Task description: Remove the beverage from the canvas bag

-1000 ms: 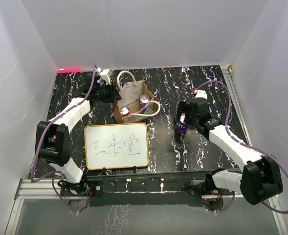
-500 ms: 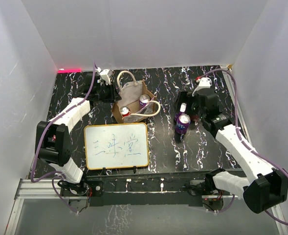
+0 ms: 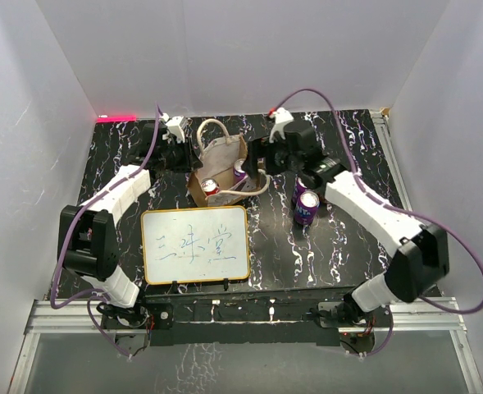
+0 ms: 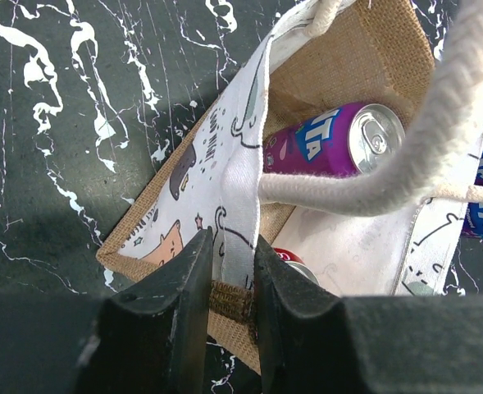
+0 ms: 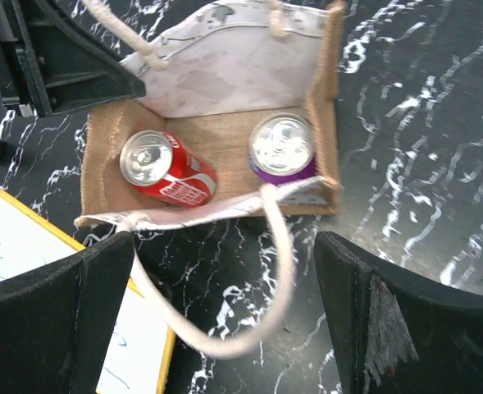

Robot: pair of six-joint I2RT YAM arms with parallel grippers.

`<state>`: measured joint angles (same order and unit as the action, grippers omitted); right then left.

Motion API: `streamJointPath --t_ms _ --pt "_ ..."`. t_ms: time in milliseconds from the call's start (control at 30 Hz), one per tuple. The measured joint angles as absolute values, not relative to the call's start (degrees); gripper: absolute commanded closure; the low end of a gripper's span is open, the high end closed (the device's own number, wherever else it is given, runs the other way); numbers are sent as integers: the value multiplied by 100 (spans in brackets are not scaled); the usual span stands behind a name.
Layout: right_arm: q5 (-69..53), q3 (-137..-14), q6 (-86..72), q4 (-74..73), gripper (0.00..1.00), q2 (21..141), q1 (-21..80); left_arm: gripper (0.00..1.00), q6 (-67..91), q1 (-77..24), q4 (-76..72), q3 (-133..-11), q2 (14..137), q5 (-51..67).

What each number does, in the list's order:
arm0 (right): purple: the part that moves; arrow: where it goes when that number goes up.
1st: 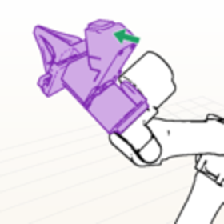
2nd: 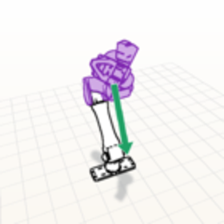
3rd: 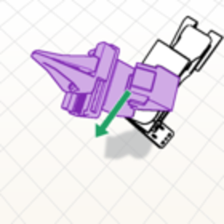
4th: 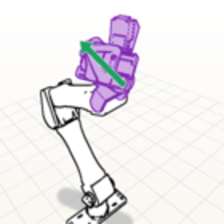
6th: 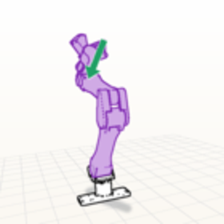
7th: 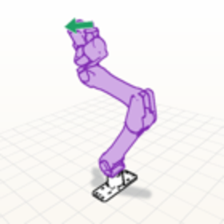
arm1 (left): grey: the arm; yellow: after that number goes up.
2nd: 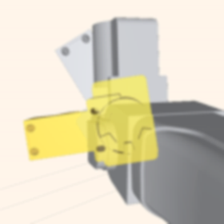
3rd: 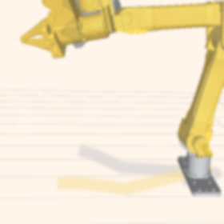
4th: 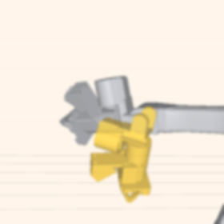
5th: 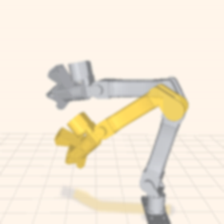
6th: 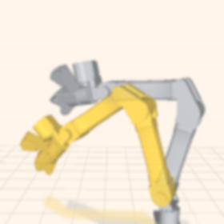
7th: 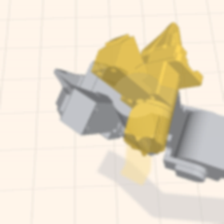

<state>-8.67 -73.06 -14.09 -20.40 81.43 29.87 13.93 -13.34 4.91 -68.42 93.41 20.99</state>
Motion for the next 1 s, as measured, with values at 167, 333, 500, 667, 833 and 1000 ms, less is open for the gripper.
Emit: streamJointPath --t_ms 167,333,500,667,833,1000 --pt "-862 -7935 -1326 -2106 9 9024 3452 97 1391 -1334 467 -6805 9301 2104" --pt "-735 -8855 -1203 -2324 9 10029 3833 100 1387 -1334 401 -6779 9299 2115" --pt "-574 -9638 -1074 -2624 5 10879 4136 100 1363 -1334 362 -6751 9286 2126" --pt "-467 -9902 -923 -2930 3 11306 4372 100 1350 -1334 364 -6751 9282 2126" --pt "-449 -9931 -788 -3020 1 11461 4482 100 1347 -1337 392 -6751 9279 2130" --pt "-493 -9933 -722 -3035 1 11493 4480 100 1347 -1334 390 -6751 9279 2130"
